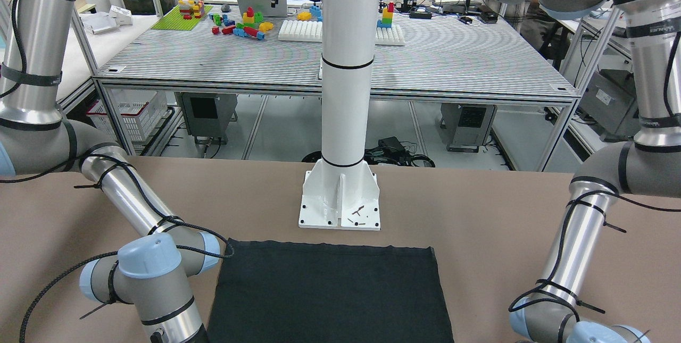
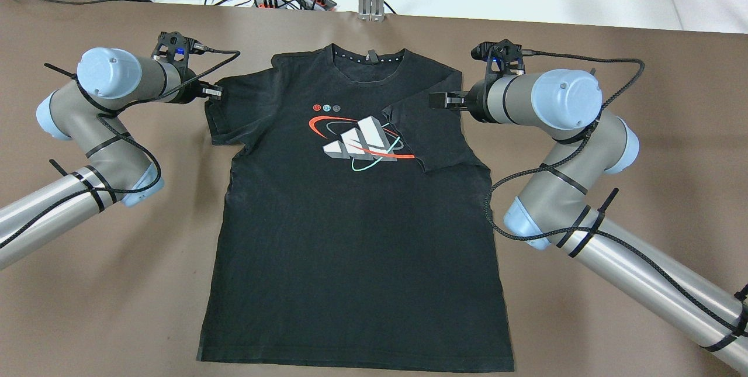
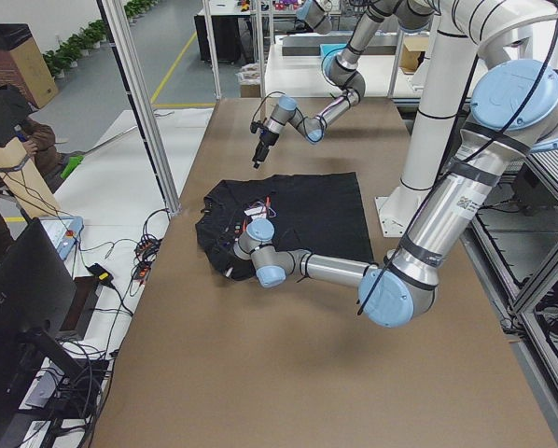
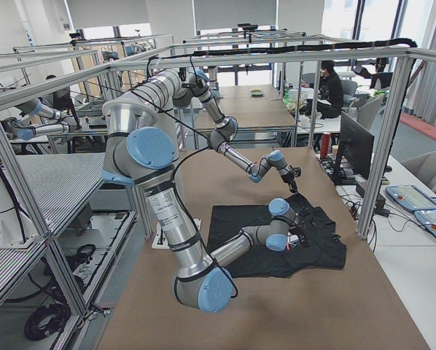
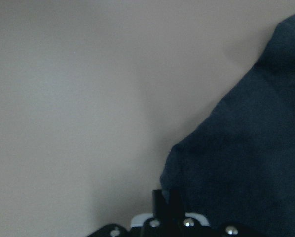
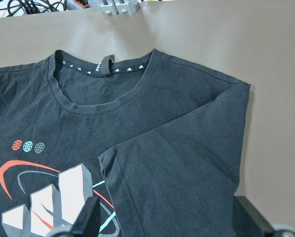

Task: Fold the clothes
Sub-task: 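Grasp the sleeve nearest the left gripper and fold it inward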

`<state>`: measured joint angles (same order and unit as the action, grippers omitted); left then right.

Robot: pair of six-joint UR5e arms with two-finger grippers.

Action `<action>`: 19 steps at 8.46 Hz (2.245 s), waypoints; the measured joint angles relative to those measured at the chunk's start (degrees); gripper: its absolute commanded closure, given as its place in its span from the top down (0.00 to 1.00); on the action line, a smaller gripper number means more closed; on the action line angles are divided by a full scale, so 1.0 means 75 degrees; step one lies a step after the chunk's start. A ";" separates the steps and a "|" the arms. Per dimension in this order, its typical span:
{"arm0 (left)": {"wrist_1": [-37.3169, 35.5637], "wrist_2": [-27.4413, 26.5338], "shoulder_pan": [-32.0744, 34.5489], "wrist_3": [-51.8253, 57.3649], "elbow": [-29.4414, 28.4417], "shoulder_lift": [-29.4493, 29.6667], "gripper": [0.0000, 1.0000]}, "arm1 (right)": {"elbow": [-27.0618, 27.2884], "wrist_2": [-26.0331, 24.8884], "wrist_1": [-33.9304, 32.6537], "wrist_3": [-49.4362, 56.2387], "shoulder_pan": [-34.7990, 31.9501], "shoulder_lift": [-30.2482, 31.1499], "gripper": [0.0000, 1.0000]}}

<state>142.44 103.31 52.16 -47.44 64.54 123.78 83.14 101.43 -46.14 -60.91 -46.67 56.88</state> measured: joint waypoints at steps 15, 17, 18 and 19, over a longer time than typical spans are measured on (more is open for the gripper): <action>-0.2287 -0.2524 -0.1093 -0.2731 -0.0739 0.2913 0.94 | -0.0106 -0.0132 0.0012 0.0019 -0.0046 0.0008 0.94; -0.2263 -0.1357 -0.0553 -0.2797 -0.0203 0.2615 0.94 | -0.0099 0.0026 0.0012 -0.0007 -0.0058 -0.0038 0.94; -0.2260 -0.0730 -0.0368 -0.3015 0.0396 0.2211 0.94 | -0.0065 0.0343 0.0000 -0.0038 -0.0092 -0.0051 0.94; -0.2266 -0.0270 -0.0268 -0.3366 0.0952 0.1827 0.94 | -0.0004 0.0846 -0.0088 -0.0106 -0.0184 -0.0047 0.94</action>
<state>125.44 101.29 50.15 -72.68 71.68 137.48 83.11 107.77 -46.80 -61.70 -48.05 56.53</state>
